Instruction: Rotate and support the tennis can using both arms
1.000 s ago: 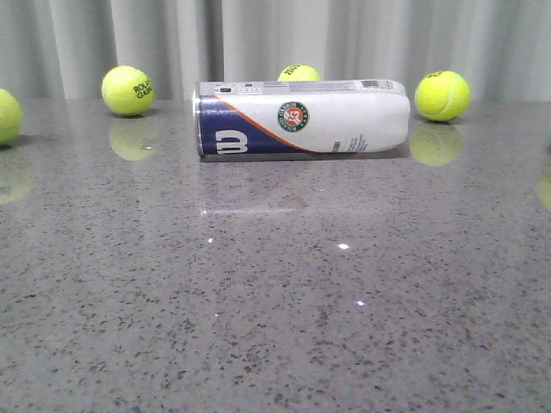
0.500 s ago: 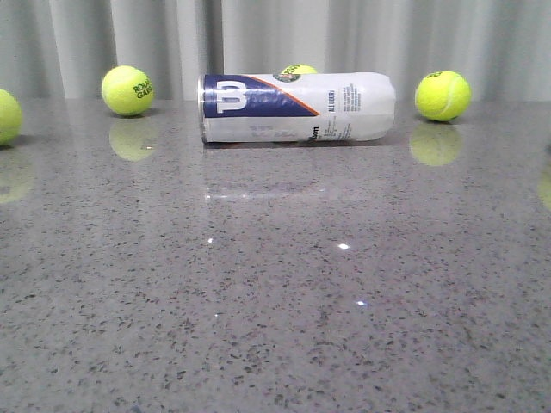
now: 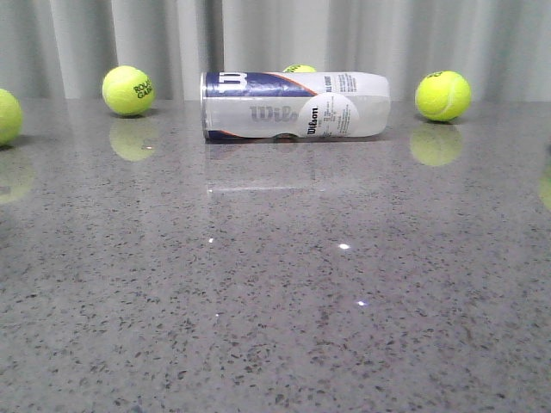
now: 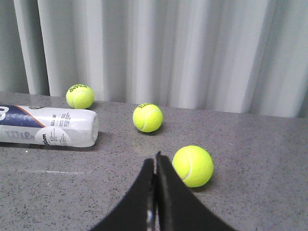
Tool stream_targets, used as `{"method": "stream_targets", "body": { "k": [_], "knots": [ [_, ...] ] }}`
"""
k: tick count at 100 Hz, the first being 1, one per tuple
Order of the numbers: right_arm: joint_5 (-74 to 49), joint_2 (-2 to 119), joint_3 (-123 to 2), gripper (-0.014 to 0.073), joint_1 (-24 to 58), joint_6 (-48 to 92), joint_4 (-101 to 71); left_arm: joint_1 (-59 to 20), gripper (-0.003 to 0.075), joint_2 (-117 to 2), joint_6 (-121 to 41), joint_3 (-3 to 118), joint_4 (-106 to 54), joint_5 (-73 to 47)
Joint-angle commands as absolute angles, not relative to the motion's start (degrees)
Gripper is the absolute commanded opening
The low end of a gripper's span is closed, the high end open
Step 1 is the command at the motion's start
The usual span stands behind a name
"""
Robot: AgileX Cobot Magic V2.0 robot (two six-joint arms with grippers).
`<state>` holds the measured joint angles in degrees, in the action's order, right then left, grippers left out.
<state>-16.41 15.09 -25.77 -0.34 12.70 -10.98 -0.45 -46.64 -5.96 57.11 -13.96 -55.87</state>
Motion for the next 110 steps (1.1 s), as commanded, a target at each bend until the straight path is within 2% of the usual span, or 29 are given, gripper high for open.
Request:
{"method": "stream_targets", "body": {
  "k": [1, 22, 68, 110],
  "knots": [
    [-11.29, 15.47, -27.09, -0.0068, -0.68, 12.84, -11.34, -0.44, 0.0632, -48.18, -5.42, 59.05, -18.44, -51.05],
    [-11.29, 15.47, -27.09, -0.0068, -0.68, 12.84, -11.34, -0.44, 0.0584, -54.97, -14.69, 59.05, -35.26, -49.73],
    [-11.29, 15.47, -27.09, -0.0068, -0.68, 12.84, -11.34, -0.44, 0.0583, -74.89, -39.56, 60.41, -69.61, -51.10],
    [-11.29, 15.47, -27.09, -0.0068, -0.68, 12.84, -11.34, -0.71, 0.0583, -91.17, -42.15, 71.71, -73.98, -60.30]
  ]
}}
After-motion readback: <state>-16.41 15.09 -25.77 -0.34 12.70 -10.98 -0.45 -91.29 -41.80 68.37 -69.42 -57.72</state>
